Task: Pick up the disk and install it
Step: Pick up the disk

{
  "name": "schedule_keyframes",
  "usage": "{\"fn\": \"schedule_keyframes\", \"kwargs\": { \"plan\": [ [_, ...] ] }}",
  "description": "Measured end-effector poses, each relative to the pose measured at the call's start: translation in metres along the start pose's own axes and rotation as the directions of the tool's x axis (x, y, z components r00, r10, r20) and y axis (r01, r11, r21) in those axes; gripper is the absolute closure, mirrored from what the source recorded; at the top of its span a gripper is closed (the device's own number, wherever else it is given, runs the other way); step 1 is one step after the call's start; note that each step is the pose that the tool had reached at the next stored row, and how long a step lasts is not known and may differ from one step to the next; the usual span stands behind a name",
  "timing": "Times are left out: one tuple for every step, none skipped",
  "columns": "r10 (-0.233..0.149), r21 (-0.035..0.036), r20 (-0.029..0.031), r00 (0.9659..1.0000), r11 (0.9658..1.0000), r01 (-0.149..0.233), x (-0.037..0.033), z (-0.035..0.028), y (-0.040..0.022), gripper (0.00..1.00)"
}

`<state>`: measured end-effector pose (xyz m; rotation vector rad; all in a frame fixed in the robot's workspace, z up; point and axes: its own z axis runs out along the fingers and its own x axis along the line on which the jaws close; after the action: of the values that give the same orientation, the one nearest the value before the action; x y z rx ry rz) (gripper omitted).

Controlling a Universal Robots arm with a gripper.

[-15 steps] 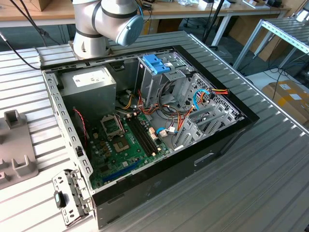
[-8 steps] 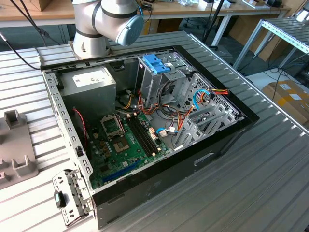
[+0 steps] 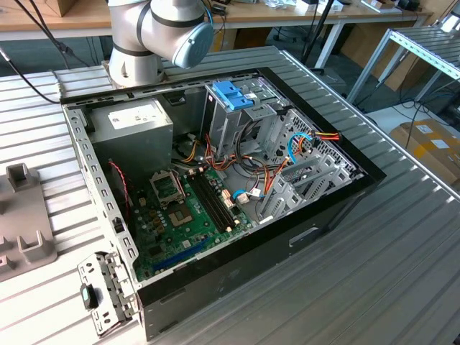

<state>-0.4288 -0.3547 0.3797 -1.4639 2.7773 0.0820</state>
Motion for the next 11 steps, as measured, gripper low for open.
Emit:
{"fn": "schedule_keyframes", "kwargs": {
  "plan": [
    [-0.002,0.0000,-0.0001,1.0000,1.0000,0.002,0.0000,0.0000,0.0000,0.89],
    [-0.004,-0.0001,-0.0001,1.0000,1.0000,0.004,0.0000,0.0000,0.0000,0.89],
    [-0.006,-0.0001,-0.0003,1.0000,1.0000,0.006,0.0000,0.0000,0.0000,0.89],
    [-0.008,-0.0001,-0.0003,1.0000,1.0000,0.008,0.0000,0.0000,0.0000,0.89],
    [-0.010,-0.0003,-0.0005,1.0000,1.0000,0.010,0.0000,0.0000,0.0000,0.89],
    [-0.012,-0.0003,-0.0005,0.9999,0.9999,0.012,0.0000,0.0000,0.0000,0.89],
    [-0.014,-0.0003,-0.0007,0.9999,0.9999,0.014,0.0000,0.0000,0.0000,0.89],
    [-0.016,-0.0004,-0.0007,0.9999,0.9999,0.016,0.0000,0.0000,0.0000,0.89],
    [-0.017,-0.0004,-0.0008,0.9999,0.9999,0.017,0.0000,0.0000,0.0000,0.89],
    [-0.018,-0.0005,-0.0009,0.9998,0.9998,0.018,0.0000,0.0000,0.0000,0.89],
    [-0.020,-0.0005,-0.0009,0.9998,0.9998,0.020,0.0000,0.0000,0.0000,0.89]
  ]
}}
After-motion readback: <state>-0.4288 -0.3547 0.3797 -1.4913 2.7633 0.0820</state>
